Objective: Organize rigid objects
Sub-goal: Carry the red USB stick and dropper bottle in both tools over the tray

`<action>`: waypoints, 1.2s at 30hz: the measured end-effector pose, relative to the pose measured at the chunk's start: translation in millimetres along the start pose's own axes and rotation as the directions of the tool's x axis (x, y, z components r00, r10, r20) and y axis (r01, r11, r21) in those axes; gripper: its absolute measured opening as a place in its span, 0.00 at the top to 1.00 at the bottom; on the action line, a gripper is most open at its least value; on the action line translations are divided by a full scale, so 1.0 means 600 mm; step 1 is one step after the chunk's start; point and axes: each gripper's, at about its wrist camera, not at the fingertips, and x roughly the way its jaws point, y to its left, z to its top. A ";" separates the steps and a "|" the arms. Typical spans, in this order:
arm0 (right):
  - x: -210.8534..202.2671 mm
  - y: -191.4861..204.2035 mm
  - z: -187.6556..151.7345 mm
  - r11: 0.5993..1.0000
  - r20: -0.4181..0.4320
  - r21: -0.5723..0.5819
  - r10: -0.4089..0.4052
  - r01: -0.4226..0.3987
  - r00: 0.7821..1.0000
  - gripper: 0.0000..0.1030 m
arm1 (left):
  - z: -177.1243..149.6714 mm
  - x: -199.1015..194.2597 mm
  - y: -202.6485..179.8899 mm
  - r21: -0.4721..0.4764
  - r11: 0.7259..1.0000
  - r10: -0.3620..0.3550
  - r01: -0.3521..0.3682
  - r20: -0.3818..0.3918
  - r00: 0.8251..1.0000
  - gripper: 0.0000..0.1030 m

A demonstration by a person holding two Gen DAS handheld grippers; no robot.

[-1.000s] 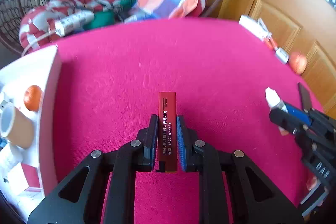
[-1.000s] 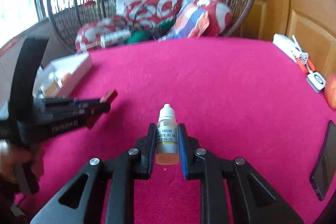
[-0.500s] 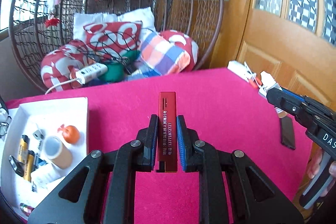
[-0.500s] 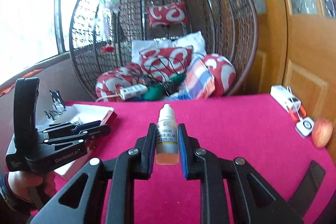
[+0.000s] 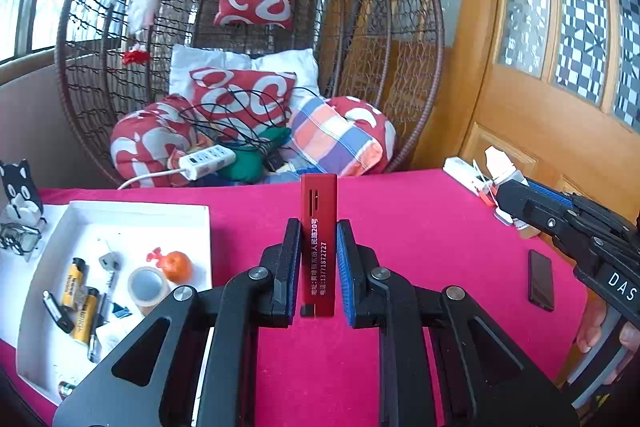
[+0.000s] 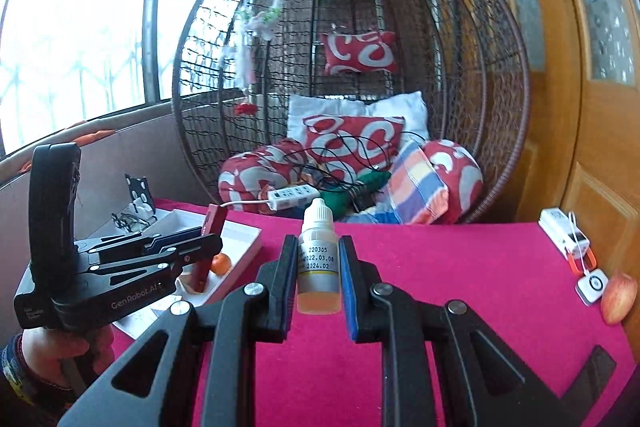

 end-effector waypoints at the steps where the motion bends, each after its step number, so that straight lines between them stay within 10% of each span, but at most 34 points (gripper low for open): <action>1: 0.001 0.006 0.002 1.000 0.001 -0.007 0.005 -0.005 1.000 0.82 | 0.000 -0.005 0.006 -0.006 1.000 0.003 -0.003 0.005 1.000 0.84; 36: 0.137 0.248 0.022 0.944 -0.145 -0.226 0.211 -0.240 0.967 0.82 | -0.037 -0.084 0.266 -0.276 0.938 0.226 -0.210 0.026 0.974 0.84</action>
